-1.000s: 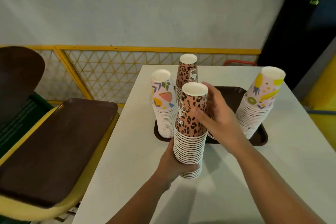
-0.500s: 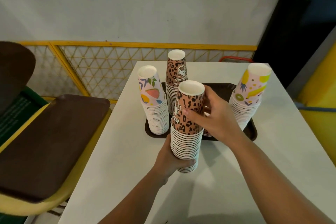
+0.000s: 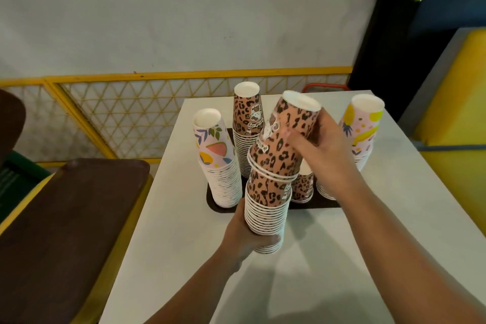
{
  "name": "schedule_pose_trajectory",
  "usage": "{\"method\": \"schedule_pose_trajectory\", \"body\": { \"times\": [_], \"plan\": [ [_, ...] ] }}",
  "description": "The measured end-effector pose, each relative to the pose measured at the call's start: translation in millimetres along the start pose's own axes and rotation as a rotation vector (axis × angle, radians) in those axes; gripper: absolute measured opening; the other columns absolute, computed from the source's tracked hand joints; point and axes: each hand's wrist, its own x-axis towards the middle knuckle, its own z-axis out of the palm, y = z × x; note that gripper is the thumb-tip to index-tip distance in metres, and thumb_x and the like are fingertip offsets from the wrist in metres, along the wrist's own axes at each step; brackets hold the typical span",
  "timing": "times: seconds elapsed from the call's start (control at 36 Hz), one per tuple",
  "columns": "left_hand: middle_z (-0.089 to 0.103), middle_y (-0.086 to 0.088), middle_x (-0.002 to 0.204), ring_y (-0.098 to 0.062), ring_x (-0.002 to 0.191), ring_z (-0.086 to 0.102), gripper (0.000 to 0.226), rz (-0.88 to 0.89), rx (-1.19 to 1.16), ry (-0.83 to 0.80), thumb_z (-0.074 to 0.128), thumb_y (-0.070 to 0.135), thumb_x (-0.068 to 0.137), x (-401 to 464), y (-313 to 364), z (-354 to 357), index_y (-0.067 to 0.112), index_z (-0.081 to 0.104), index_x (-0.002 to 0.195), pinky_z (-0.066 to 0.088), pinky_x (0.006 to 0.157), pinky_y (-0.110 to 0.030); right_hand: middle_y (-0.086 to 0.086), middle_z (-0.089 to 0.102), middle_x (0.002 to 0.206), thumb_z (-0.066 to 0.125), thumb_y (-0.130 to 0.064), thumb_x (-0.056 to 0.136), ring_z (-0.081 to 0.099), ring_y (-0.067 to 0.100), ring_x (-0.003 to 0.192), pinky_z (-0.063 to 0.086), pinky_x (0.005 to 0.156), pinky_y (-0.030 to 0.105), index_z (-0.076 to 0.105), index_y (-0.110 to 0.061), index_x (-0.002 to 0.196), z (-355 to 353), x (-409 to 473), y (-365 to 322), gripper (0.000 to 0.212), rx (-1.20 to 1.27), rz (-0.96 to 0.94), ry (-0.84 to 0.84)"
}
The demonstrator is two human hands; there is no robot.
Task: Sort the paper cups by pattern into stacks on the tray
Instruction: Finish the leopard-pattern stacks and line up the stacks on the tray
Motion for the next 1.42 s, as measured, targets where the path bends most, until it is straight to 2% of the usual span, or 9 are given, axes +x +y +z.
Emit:
{"method": "schedule_pose_trajectory", "body": {
  "times": [0.19, 0.31, 0.47, 0.61, 0.81, 0.94, 1.06, 1.17, 1.42],
  "plan": [
    [0.069, 0.008, 0.118, -0.012, 0.11, 0.064, 0.105, 0.004, -0.043, 0.033, 0.091, 0.028, 0.038, 1, -5, -4, 0.032, 0.046, 0.133, 0.056, 0.091, -0.04, 0.003, 0.064, 0.116, 0.067, -0.037, 0.071, 0.061, 0.015, 0.108, 0.052, 0.088, 0.034, 0.05, -0.007, 0.123, -21, 19, -9, 0.063, 0.309, -0.015, 0.341],
    [0.069, 0.007, 0.117, -0.012, 0.109, 0.065, 0.105, 0.011, -0.066, 0.045, 0.091, 0.025, 0.038, 3, -8, -7, 0.032, 0.047, 0.133, 0.056, 0.09, -0.041, -0.006, 0.057, 0.121, 0.069, -0.025, 0.079, 0.055, 0.006, 0.112, 0.047, 0.089, 0.017, 0.043, -0.015, 0.131, -25, 17, 14, 0.059, -0.01, -0.034, 0.455],
    [0.069, 0.01, 0.116, -0.008, 0.108, 0.065, 0.103, 0.03, -0.078, 0.032, 0.09, 0.022, 0.04, 4, -5, -6, 0.031, 0.047, 0.132, 0.055, 0.078, -0.024, 0.005, 0.054, 0.125, 0.075, -0.031, 0.073, 0.051, 0.02, 0.117, 0.045, 0.098, 0.039, 0.043, -0.013, 0.127, -16, 4, 80, 0.065, -0.283, 0.028, 0.325],
    [0.066, 0.01, 0.122, -0.006, 0.111, 0.063, 0.106, 0.035, -0.056, 0.017, 0.091, 0.025, 0.043, 3, -3, -6, 0.03, 0.043, 0.137, 0.054, 0.086, -0.027, 0.005, 0.054, 0.128, 0.075, -0.018, 0.074, 0.049, 0.022, 0.121, 0.042, 0.101, 0.037, 0.041, -0.013, 0.131, -10, -2, 113, 0.067, -0.346, 0.141, 0.235],
    [0.066, 0.011, 0.123, -0.008, 0.112, 0.063, 0.103, 0.03, -0.034, 0.012, 0.091, 0.025, 0.044, 5, -2, -3, 0.031, 0.044, 0.136, 0.055, 0.087, -0.028, 0.005, 0.047, 0.138, 0.075, -0.026, 0.074, 0.044, 0.023, 0.127, 0.04, 0.104, 0.039, 0.034, -0.015, 0.139, -6, 1, 129, 0.078, -0.452, 0.247, 0.136],
    [0.065, 0.011, 0.122, -0.009, 0.113, 0.061, 0.105, 0.014, -0.021, 0.009, 0.09, 0.027, 0.041, 7, -1, -2, 0.034, 0.044, 0.135, 0.055, 0.088, -0.031, -0.004, 0.052, 0.133, 0.064, -0.04, 0.081, 0.05, 0.008, 0.12, 0.045, 0.099, 0.028, 0.04, -0.02, 0.134, -2, -4, 87, 0.062, -0.217, 0.084, 0.235],
    [0.066, 0.008, 0.121, -0.013, 0.114, 0.061, 0.107, -0.002, -0.021, 0.018, 0.09, 0.028, 0.037, 11, -1, 0, 0.034, 0.045, 0.134, 0.054, 0.094, -0.042, -0.012, 0.056, 0.126, 0.055, -0.061, 0.075, 0.054, 0.0, 0.113, 0.046, 0.091, 0.019, 0.043, -0.025, 0.132, 4, -7, 47, 0.069, -0.168, 0.009, 0.002],
    [0.065, 0.008, 0.123, -0.014, 0.116, 0.06, 0.111, -0.008, -0.014, 0.001, 0.091, 0.028, 0.037, 12, 1, 4, 0.033, 0.043, 0.137, 0.052, 0.097, -0.046, -0.024, 0.057, 0.107, 0.067, -0.043, 0.075, 0.053, -0.017, 0.095, 0.046, 0.077, 0.005, 0.047, -0.027, 0.128, 9, -5, 38, 0.058, -0.225, 0.011, -0.115],
    [0.065, 0.009, 0.124, -0.013, 0.117, 0.059, 0.105, -0.032, -0.002, -0.024, 0.091, 0.029, 0.036, 13, 3, 8, 0.041, 0.045, 0.13, 0.05, 0.1, -0.047, -0.011, 0.061, 0.103, 0.07, -0.034, 0.073, 0.059, 0.003, 0.095, 0.045, 0.078, 0.01, 0.053, -0.02, 0.119, 7, -2, 35, 0.052, -0.286, -0.026, -0.032]
  ]
}}
